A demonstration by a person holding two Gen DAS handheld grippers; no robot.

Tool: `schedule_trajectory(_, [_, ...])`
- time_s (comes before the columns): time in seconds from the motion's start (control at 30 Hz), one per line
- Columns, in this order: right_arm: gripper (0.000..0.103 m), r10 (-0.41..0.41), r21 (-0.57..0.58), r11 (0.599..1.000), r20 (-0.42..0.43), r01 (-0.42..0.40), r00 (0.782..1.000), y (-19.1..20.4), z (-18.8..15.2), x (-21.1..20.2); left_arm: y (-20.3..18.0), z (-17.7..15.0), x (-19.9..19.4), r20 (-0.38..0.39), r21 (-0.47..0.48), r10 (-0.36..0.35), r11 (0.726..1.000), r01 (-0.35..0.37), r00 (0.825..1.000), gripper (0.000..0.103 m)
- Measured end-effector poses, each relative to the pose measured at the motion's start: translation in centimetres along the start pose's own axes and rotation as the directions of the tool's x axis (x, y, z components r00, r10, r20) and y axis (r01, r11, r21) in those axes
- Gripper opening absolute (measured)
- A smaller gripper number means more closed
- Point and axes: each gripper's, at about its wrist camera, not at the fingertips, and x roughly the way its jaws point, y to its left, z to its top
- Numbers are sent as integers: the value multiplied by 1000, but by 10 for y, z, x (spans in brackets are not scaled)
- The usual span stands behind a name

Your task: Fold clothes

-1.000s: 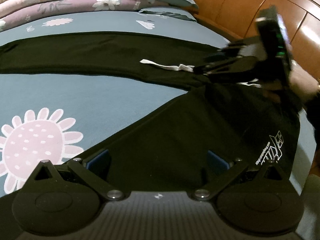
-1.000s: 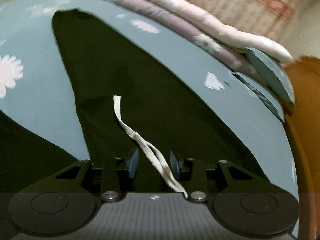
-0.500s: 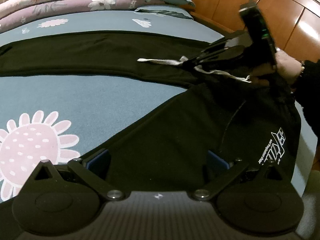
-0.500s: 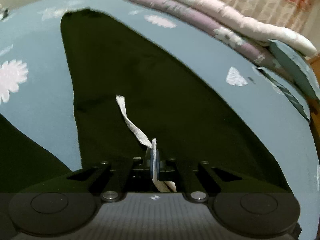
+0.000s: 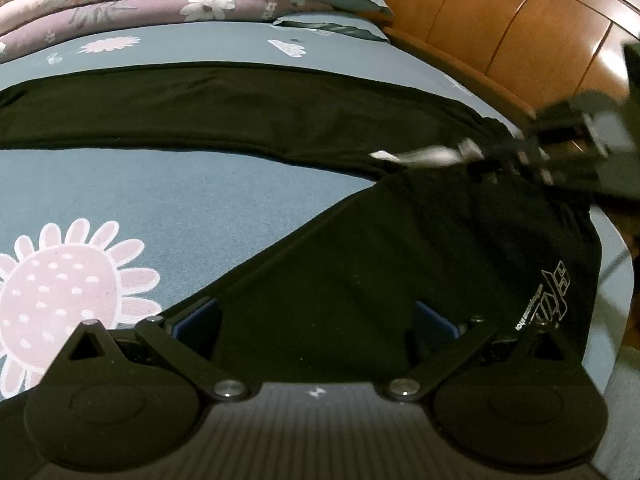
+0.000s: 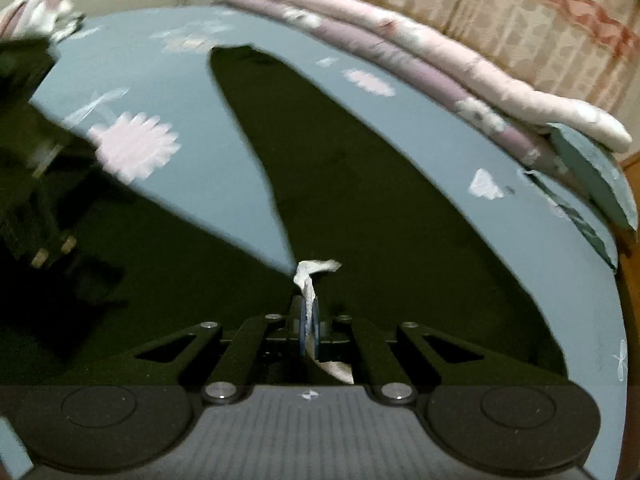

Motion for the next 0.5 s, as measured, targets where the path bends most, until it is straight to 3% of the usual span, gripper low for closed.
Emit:
schedule_trajectory(0.1, [17,0,-68,998,-66,-5,998,20,-15,3,-1,-1,-1,0,3,3,1000,-3,1000,102])
schedule_trajectory(0.23, [21,0,-64,998,-121,-8,993,33,-27,2,0,-2,-4,2,-3,6,1000,-6,1000,102])
schedule_trajectory(0.33, [27,-4,-68,998,-104,-3,995,39,-26,-8,0,-3,-11,11,-7,3,1000,-3,1000,102])
schedule_trajectory(0.4, [40,-5,-57,998,-77,0,997,39,-20,-11,1,-5,-16,20,-4,3,1000,-2,1000,102])
schedule_trajectory(0.5, [48,3,-12,1000,-36,-3,999,33,-5,-3,3,-7,-23,31,-6,5,1000,-5,1000,102])
